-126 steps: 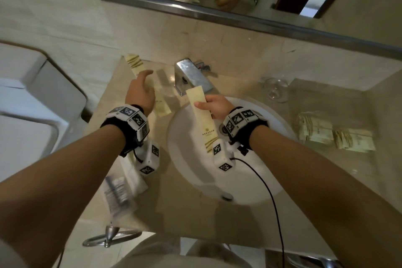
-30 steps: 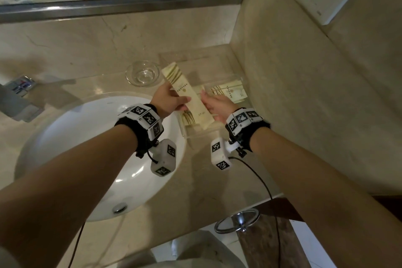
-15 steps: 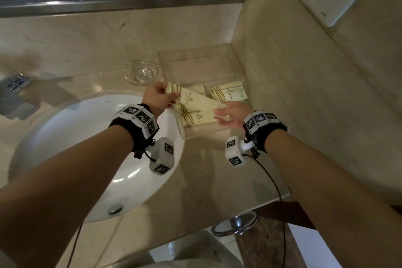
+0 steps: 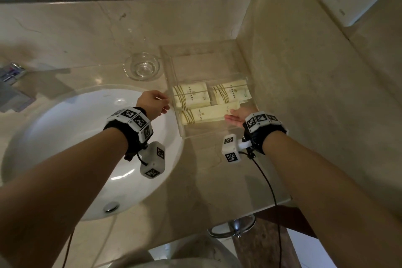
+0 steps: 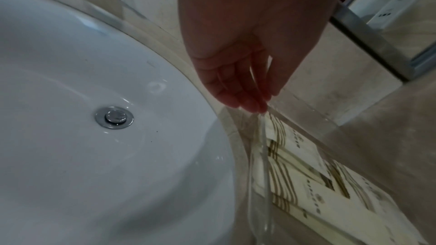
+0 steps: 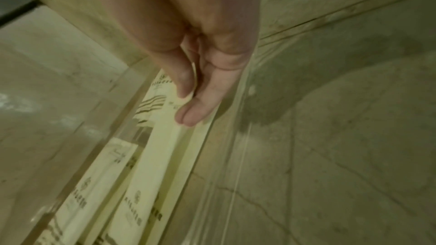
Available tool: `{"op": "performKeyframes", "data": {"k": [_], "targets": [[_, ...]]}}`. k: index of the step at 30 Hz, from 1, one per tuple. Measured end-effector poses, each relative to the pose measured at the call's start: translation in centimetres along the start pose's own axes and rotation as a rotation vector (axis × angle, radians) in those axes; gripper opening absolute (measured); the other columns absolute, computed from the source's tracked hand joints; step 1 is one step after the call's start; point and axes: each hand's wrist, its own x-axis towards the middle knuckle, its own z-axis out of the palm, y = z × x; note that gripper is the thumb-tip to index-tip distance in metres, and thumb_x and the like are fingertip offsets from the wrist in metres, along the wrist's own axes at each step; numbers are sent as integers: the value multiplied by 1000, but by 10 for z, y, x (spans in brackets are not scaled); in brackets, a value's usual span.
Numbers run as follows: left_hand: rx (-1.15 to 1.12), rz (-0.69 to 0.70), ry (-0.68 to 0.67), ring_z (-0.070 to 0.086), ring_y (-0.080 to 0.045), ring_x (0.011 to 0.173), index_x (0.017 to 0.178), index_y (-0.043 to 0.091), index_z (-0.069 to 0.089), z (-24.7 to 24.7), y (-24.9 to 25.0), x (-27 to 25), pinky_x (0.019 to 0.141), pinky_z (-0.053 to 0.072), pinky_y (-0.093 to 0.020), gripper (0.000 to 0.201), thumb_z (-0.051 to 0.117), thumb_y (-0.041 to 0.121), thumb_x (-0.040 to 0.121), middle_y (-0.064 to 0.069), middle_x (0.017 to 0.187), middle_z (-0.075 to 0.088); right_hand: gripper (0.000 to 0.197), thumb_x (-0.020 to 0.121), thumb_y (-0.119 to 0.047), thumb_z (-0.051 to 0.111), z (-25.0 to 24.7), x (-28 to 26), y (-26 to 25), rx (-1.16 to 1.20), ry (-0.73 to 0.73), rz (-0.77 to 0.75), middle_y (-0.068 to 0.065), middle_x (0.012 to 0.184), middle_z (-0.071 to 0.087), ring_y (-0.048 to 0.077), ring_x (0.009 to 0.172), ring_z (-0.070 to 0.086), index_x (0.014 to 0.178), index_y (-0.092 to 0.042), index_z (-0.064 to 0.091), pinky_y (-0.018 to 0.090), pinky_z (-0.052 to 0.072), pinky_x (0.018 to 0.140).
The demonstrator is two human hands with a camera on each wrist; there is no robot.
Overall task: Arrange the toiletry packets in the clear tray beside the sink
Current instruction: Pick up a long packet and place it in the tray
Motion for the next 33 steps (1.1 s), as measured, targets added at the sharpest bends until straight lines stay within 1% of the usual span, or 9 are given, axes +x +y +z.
{"op": "performKeyframes", "data": {"k": [3,7,11,14,19,23,26,30,33], "targets": [[-13,5,22,56,-13,61,73,18,55,-4,-4,2,60,45,-21,17,54,11,88,-2,69,61,36,97,-1,41,1,2,4,-55,-15,14,10,93,55,16,76,67,133,-4,41,21,56,79],[-21,16,32,57,-13,61,73,19,55,-7,-8,2,61,46,-21,18,53,11,89,-1,69,61,46,95,-2,44,0,8,7,-128,-9,-56,8,96,53,18,79,59,139,1,32,17,54,51],[-38,20,43,56,-12,60,72,19,55,-12,-8,2,59,45,-20,19,53,10,89,-1,68,61,33,96,-1,44,4,6,10,-151,31,-55,13,91,62,20,54,65,128,8,43,26,58,57],[-49,41,56,56,-11,59,72,19,55,-19,-7,0,58,44,-19,20,52,9,89,-1,68,60,31,95,-6,49,8,2,8,-153,81,-74,16,84,63,19,61,62,123,5,50,26,57,53],[-68,65,102,55,3,38,69,20,54,-42,-6,-8,53,42,-17,23,50,8,88,-1,67,60,26,95,-10,48,45,-19,-8,-92,79,-136,13,66,54,21,54,53,118,0,51,39,55,83],[-98,83,162,52,6,34,68,20,54,-76,-10,-20,50,43,-14,26,48,5,89,-1,66,59,10,93,-13,52,103,-45,-12,-154,-23,-209,7,49,54,12,28,49,87,-6,51,18,46,37],[-122,90,204,52,5,34,67,19,53,-110,-20,-31,46,42,-11,28,46,2,89,-2,65,58,22,91,-11,53,153,-66,-12,-214,-100,-296,4,46,53,8,23,45,69,-9,49,14,37,32],[-154,65,298,51,6,33,67,18,51,-166,-46,-51,39,38,-7,29,45,3,90,-1,61,59,21,90,-9,54,228,-105,-3,-293,-244,-368,-1,33,51,9,23,43,69,-10,49,15,37,34],[-177,23,390,51,5,33,66,19,52,-211,-73,-67,41,39,-8,27,49,6,90,2,57,60,23,90,-8,52,281,-130,16,-372,-359,-388,6,43,51,15,32,43,68,-10,46,16,36,37]]}}
